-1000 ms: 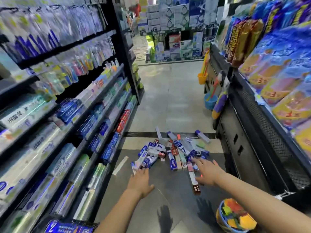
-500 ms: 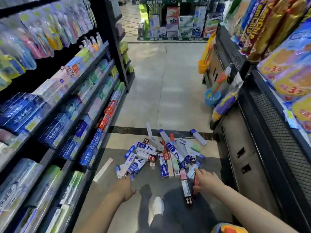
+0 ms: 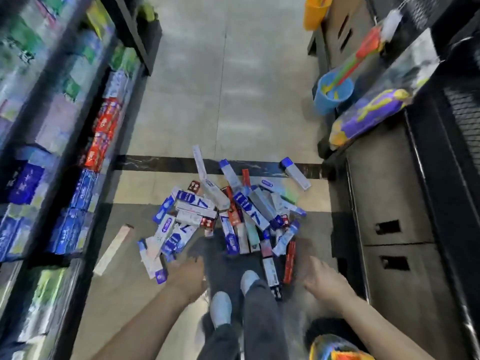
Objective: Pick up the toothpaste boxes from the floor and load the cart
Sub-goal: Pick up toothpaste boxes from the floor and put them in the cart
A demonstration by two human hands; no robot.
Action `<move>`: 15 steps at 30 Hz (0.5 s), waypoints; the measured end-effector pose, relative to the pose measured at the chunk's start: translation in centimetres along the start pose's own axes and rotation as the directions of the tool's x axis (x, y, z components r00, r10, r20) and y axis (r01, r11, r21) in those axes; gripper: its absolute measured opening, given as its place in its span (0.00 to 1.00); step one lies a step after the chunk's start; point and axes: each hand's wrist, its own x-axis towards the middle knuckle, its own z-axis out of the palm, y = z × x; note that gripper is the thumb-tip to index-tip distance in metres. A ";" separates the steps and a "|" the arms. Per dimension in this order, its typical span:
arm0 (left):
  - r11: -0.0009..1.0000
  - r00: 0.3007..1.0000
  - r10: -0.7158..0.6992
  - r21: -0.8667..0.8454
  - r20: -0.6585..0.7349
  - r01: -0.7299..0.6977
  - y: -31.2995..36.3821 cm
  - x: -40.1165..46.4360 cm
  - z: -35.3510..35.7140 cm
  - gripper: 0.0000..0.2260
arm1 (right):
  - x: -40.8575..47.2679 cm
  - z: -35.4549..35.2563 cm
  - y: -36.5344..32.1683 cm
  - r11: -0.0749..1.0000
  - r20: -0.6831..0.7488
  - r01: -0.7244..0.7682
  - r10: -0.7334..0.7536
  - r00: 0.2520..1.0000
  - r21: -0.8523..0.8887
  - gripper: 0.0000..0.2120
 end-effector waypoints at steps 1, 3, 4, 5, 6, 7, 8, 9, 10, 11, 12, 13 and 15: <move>1.000 1.000 0.011 -0.014 -0.007 -0.011 0.5 2.5 0.6 0.23 | 2.3 0.3 0.3 0.999 0.003 -0.016 0.015 1.000 0.052 0.30; 1.000 0.995 0.002 0.027 0.103 -0.005 1.4 7.7 2.2 0.21 | 7.1 1.3 0.8 0.992 0.026 -0.044 0.041 0.999 0.115 0.30; 0.999 0.990 0.004 0.049 0.144 -0.011 1.7 10.5 3.2 0.21 | 9.5 2.0 0.9 0.990 0.039 -0.054 0.049 0.998 0.133 0.30; 0.998 0.986 0.013 0.060 0.165 -0.023 1.9 13.3 4.1 0.20 | 12.0 2.7 1.0 0.987 0.043 -0.061 0.055 0.998 0.148 0.30; 0.997 0.987 0.028 0.069 0.161 -0.039 2.0 16.1 4.7 0.19 | 14.4 3.4 1.1 0.983 0.047 -0.070 0.063 0.997 0.172 0.30; 0.996 0.987 0.038 0.078 0.154 -0.051 2.0 18.7 5.8 0.18 | 16.7 4.4 1.3 0.979 0.046 -0.070 0.063 0.997 0.192 0.32; 0.994 0.989 0.054 0.086 0.140 -0.067 2.0 21.4 6.6 0.18 | 19.1 5.4 1.6 0.977 0.032 -0.055 0.050 0.998 0.204 0.32; 0.991 0.989 0.067 0.107 0.136 -0.081 2.0 23.9 7.3 0.17 | 21.4 6.5 1.8 0.980 0.022 -0.038 0.034 0.999 0.198 0.32; 0.986 0.991 0.065 0.142 0.121 -0.082 1.9 26.5 8.0 0.16 | 23.8 7.7 2.0 0.982 0.015 -0.033 0.031 0.999 0.186 0.31; 0.984 0.993 0.057 0.160 0.100 -0.073 1.9 29.1 8.4 0.16 | 26.1 8.6 2.0 0.985 0.013 -0.040 0.038 0.999 0.170 0.30; 0.985 0.995 0.050 0.163 0.085 -0.063 1.9 31.5 8.6 0.16 | 28.3 9.3 2.0 0.987 0.018 -0.051 0.048 0.999 0.155 0.30; 0.984 0.997 0.053 0.164 0.063 -0.063 2.0 33.8 8.7 0.17 | 30.6 9.9 2.0 0.989 0.018 -0.055 0.053 0.998 0.141 0.31; 0.974 0.995 0.100 0.207 -0.019 -0.094 2.0 38.4 9.1 0.20 | 34.9 10.7 1.8 0.994 -0.014 -0.020 0.022 1.000 0.110 0.31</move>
